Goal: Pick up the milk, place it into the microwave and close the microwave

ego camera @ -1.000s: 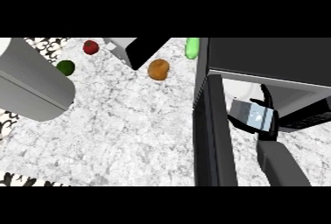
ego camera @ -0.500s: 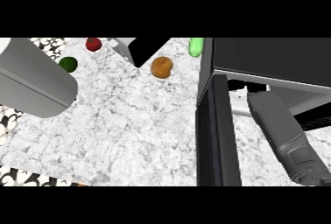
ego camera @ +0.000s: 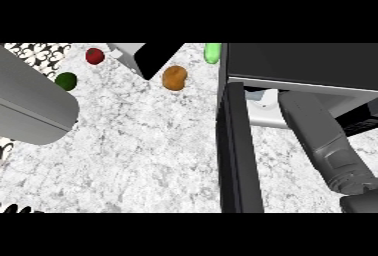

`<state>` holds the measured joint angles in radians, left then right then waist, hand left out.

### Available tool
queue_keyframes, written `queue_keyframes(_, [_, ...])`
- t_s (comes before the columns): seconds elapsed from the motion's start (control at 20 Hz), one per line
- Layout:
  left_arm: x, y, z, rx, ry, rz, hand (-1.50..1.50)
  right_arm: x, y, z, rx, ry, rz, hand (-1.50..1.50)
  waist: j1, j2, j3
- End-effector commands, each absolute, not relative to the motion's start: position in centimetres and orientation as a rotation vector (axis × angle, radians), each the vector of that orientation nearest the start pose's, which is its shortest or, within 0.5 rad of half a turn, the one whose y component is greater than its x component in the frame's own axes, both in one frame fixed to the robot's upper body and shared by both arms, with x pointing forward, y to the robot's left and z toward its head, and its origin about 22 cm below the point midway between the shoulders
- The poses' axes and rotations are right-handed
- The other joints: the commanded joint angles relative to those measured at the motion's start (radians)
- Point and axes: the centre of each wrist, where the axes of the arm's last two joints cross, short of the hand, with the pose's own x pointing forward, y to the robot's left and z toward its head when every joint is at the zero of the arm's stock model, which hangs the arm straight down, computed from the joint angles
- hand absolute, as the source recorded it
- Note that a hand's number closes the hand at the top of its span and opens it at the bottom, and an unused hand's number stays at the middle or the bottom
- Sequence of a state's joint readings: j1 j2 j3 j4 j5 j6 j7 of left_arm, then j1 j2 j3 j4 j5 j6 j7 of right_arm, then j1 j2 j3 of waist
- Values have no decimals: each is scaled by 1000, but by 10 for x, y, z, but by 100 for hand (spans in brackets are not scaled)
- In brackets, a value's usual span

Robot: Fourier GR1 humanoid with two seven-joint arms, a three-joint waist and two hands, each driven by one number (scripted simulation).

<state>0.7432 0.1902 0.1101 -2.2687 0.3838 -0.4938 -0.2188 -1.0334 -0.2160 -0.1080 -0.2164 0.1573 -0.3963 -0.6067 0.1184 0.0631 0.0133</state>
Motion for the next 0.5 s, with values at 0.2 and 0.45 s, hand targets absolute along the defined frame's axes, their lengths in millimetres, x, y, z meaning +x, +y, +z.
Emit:
queue_keyframes(0.2, [72,287,65,-389,-1803,-161,-150,435,-259,36,-383,-1859,272,-150,-48,-31,-10])
queue_keyframes(0.45, [83,269,58,-472,-1780,-234,-150,428,-269,24,-105,-1868,226,-150,-72,-37,-10])
